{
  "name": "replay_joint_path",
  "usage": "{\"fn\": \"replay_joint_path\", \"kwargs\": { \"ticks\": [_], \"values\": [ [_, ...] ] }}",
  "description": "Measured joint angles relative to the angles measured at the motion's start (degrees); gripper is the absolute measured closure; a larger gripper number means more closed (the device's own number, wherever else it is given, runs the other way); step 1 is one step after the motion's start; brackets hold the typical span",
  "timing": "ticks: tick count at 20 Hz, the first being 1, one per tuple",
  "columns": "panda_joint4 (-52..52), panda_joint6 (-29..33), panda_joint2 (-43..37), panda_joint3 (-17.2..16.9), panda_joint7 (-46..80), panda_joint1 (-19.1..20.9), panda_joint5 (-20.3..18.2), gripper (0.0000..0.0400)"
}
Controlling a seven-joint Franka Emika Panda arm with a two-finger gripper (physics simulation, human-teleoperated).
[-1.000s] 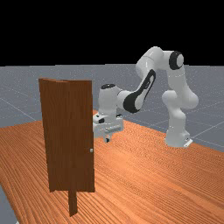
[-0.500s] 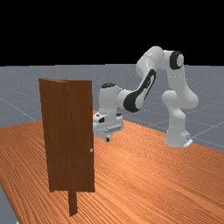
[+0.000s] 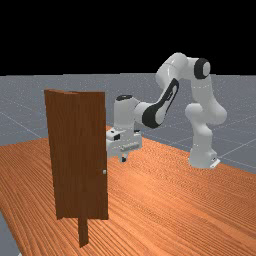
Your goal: Close the door
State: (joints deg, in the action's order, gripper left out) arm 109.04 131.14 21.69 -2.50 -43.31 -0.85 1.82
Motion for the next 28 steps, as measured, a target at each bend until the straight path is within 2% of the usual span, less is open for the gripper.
{"fn": "replay_joint_path", "kwargs": {
  "ticks": [13, 28],
  "values": [
    [0.3, 0.7, 0.3, 0.0, 0.6, -0.2, 0.0, 0.0400],
    [-5.2, -1.3, 3.9, 0.2, 0.6, -0.2, -0.2, 0.0400]
  ]
}}
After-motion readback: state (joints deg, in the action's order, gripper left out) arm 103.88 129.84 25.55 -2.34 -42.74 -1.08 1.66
